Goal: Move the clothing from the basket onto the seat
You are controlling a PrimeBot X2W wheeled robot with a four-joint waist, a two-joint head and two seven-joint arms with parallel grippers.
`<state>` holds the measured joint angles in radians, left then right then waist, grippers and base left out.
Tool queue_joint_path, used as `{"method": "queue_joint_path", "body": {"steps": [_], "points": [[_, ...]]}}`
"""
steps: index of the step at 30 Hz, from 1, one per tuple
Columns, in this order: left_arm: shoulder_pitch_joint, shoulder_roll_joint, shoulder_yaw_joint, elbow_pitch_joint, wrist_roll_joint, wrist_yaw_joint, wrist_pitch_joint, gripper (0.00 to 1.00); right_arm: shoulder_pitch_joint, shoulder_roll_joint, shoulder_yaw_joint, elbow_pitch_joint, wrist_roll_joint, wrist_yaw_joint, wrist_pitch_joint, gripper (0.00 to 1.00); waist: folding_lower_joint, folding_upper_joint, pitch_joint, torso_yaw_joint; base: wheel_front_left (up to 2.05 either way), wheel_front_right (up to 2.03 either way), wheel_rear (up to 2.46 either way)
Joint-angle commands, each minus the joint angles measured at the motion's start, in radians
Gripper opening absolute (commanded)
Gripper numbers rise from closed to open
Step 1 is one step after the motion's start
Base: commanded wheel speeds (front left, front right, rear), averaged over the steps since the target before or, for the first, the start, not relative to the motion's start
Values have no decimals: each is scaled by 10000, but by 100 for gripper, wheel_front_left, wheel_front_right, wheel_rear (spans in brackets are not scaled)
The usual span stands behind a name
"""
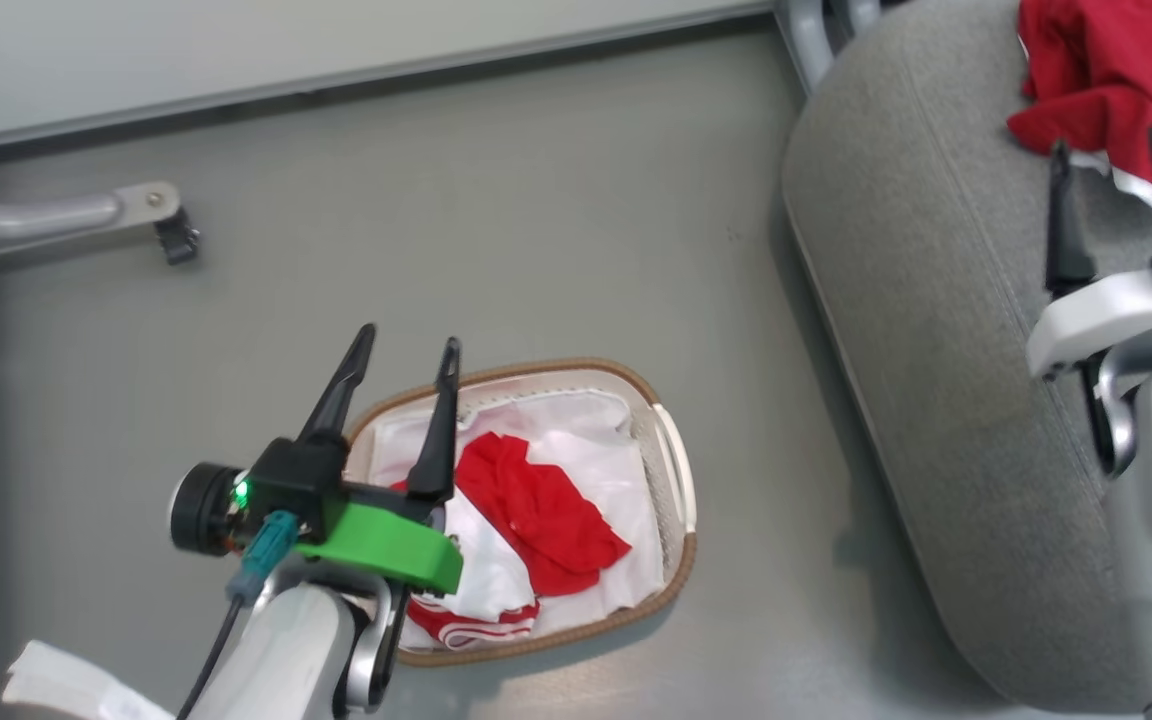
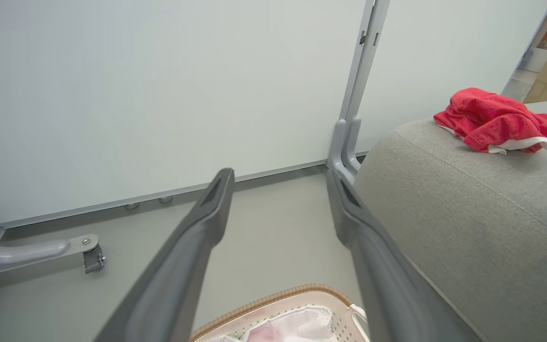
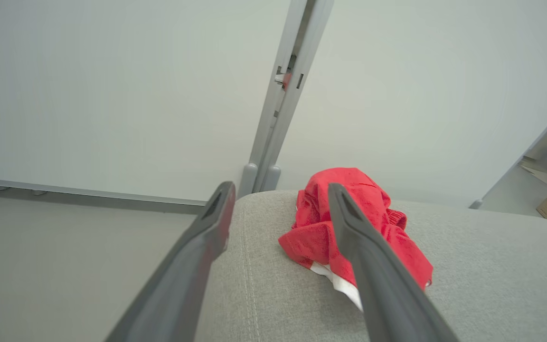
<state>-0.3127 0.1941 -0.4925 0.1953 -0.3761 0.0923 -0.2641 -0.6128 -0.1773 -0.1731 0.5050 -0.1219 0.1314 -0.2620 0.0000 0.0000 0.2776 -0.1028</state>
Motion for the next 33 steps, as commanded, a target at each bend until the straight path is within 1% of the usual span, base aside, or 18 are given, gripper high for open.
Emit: {"method": "queue_joint_path", "body": {"steps": [1,7,13,15,19,24,29,33], "points": [[315,-89,201,-50,24,6,0,100,410,115,136,-36,90,-14,-43,100,0,0,-847,826,0,0,0],[1351,-366,1385,-53,167,-129,4,100,1420,747,558,-622,636,-14,-33,100,0,0,-1352,1355,0,0,0],[2328,-740,2476,-65,369,-290,2,100,2627,1194,759,-1482,1125,-14,-33,100,0,0,-1620,1595,0,0,0],[2595,-840,2695,-82,464,-359,1,100,2993,1229,828,-1700,1217,-14,-33,100,0,0,-1690,1619,0,0,0],[3025,-1054,3134,-109,602,-526,1,100,3796,1242,1354,-2098,1869,-14,-33,100,0,0,-1847,1642,0,0,0],[3369,-1227,3439,-96,782,-718,1,100,4625,1248,1667,-2520,2395,-14,-33,100,0,0,-1996,1605,0,0,0],[3581,-1337,3665,-125,915,-861,1,100,5081,1250,1944,-2627,2604,-14,-33,100,0,0,-2046,1476,0,0,0],[3611,-1368,3743,-67,1020,-966,0,100,5176,1250,2062,-2640,2504,-14,-33,100,0,0,-2044,1434,0,0,0]]}}
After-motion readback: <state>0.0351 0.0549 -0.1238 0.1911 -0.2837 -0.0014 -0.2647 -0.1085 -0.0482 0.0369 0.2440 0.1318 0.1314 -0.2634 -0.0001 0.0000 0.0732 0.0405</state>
